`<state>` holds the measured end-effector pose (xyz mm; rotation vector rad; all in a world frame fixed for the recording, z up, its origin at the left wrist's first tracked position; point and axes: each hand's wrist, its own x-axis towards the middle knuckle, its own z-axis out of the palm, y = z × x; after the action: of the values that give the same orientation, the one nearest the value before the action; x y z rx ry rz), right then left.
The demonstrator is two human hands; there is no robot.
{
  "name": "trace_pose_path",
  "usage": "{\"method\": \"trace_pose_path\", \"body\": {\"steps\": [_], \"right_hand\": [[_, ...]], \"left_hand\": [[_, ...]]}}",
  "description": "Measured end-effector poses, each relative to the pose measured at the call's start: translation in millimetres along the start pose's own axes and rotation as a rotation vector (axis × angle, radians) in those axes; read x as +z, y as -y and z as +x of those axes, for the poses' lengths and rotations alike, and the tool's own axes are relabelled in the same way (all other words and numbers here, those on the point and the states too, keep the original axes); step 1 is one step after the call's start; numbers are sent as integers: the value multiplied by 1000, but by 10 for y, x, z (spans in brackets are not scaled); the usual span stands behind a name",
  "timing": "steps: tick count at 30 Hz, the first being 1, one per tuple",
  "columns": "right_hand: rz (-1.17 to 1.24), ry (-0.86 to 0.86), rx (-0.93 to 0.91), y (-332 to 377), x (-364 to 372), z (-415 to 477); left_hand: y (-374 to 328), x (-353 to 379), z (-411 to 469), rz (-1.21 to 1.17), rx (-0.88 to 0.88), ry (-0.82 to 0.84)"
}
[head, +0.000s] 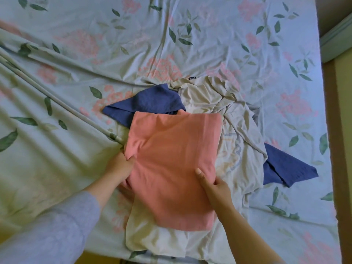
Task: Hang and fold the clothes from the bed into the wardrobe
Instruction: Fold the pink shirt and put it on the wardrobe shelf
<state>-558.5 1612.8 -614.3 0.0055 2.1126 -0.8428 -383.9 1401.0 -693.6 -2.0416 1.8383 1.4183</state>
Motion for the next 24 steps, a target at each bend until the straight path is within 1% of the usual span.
{"method": "trace_pose_path", "body": {"steps": [2,3,5,6,7,9,10,11,12,13,14,15,16,18,19,20,22,24], "right_hand": [[45,106,17,-74,-11,0],[58,140,12,-102,-20,-2],[88,148,-27,-134,-46,-11],[114,113,-56,-131,-57,-15],[140,39,-86,-139,-67,-1],[134,-146,-106,-164,-96,31],[85,-203,-83,-171,-113,46],[1,-206,-33,-181,-123,65],[-101,-162,32,-178,-124,68],[-189,-103,69,-176,-114,79],[-251,-66,70,-146,-101,101],[-281,-75,20,-101,-95,148],[-291,-128,-64,-26,-97,191],[-249,-259,-243,171,-124,278],[-210,-279,-301,283,-138,339],[-167,-255,-329,400,-150,407],[-114,-178,-312,611,-150,562],[-65,-146,-261,778,-132,708]], "left_hand": [[13,58,30,6,-36,30],[25,74,52,-34,-61,39],[38,72,54,-134,-99,77],[34,47,43,-180,-103,72],[23,5,32,-230,-101,36],[-20,-67,32,-331,-98,-48],[-39,-79,40,-323,-82,-77],[-42,-76,37,-239,-54,-85],[-38,-56,26,-117,-20,-80],[-31,-28,12,-17,12,-52],[-19,8,6,35,27,-4],[-29,20,-10,28,25,56],[-70,4,-23,-8,20,96],[-186,-63,31,-60,71,63],[-257,-98,90,-75,100,38],[-338,-131,144,-91,120,37],[-471,-177,251,-83,127,56],[-529,-190,341,-103,61,72]]}}
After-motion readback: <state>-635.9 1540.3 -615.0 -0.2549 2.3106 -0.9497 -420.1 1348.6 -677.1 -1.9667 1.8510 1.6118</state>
